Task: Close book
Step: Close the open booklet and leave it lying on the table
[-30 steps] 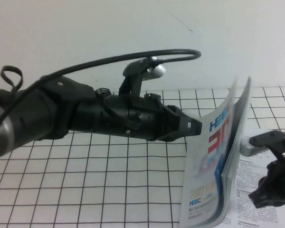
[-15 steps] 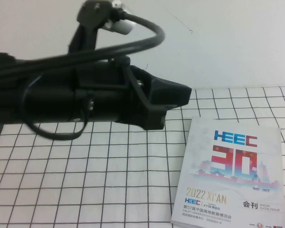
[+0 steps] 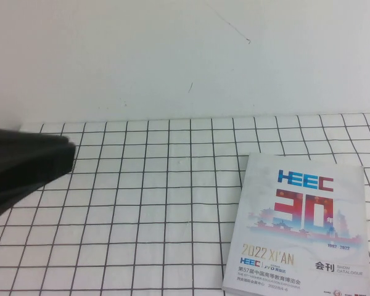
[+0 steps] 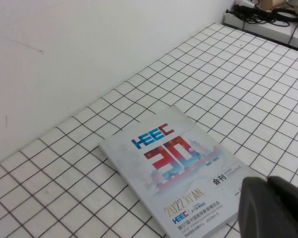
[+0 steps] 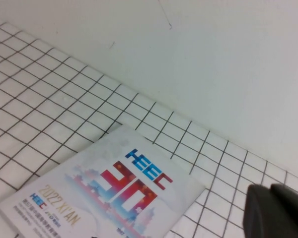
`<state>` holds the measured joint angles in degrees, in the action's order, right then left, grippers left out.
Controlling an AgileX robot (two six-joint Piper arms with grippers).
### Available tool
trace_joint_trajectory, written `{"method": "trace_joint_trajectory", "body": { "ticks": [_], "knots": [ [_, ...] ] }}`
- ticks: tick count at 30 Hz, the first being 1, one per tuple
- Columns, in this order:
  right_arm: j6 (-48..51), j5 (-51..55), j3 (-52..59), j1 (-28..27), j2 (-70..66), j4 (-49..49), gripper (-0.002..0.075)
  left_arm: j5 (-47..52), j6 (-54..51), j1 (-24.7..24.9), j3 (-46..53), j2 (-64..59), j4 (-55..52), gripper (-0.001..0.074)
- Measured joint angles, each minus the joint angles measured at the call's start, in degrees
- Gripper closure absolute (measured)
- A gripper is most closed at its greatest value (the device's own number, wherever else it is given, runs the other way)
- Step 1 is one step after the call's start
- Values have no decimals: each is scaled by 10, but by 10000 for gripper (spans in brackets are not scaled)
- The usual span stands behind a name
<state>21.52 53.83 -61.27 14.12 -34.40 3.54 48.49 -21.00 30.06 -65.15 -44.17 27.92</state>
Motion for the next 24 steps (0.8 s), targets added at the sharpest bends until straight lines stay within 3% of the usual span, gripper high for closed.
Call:
{"method": "trace_joint_trajectory", "body": {
  "ticks": [12,20,24],
  "knots": [
    [75,-202,244,0,184,169,728,20,67,0,164,163,-11,739],
    [91,-376,370,0,186,177,729,-145,68,0,288,204,-101,739],
    [91,-401,390,0,186,179,729,-212,68,0,309,204,-107,739]
  ]
}}
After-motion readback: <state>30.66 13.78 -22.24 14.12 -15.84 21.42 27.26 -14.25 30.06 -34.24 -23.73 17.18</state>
